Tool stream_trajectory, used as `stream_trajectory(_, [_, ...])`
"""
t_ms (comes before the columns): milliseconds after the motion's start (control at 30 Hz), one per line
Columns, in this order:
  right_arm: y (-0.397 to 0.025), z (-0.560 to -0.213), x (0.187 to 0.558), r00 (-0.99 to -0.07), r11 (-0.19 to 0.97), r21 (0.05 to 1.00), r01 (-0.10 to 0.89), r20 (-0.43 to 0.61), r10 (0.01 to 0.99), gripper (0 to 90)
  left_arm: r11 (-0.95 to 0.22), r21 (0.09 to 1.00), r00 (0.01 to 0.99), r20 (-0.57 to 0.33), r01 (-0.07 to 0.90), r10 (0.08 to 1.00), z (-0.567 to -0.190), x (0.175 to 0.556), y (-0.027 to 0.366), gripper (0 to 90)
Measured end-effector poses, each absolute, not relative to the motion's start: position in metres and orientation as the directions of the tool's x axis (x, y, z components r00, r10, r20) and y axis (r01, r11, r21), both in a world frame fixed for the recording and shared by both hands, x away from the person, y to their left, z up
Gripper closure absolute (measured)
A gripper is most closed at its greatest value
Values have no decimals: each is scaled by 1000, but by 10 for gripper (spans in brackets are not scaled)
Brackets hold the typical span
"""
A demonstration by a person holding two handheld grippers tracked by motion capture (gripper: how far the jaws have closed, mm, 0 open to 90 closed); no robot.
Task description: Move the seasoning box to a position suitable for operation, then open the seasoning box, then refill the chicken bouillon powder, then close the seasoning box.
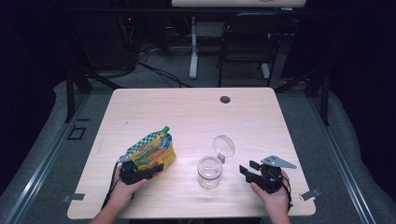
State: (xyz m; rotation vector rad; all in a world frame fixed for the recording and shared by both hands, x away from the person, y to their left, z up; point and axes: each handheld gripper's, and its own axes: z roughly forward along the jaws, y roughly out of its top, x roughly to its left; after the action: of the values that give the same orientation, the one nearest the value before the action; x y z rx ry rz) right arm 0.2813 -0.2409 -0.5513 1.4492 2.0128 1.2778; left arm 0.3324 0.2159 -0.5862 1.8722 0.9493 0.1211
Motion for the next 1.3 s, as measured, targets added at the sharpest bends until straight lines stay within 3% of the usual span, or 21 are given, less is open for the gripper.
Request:
stream_trajectory(733, [-242, -551, 278, -411, 59, 825, 562, 216, 886, 481, -218, 817, 693, -275, 533, 666, -568, 328, 216, 595])
stream_trajectory(1300, [-247, -550, 276, -395, 42, 826, 563, 224, 891, 481, -352, 832, 706, -64, 428, 705, -547, 317, 211, 596])
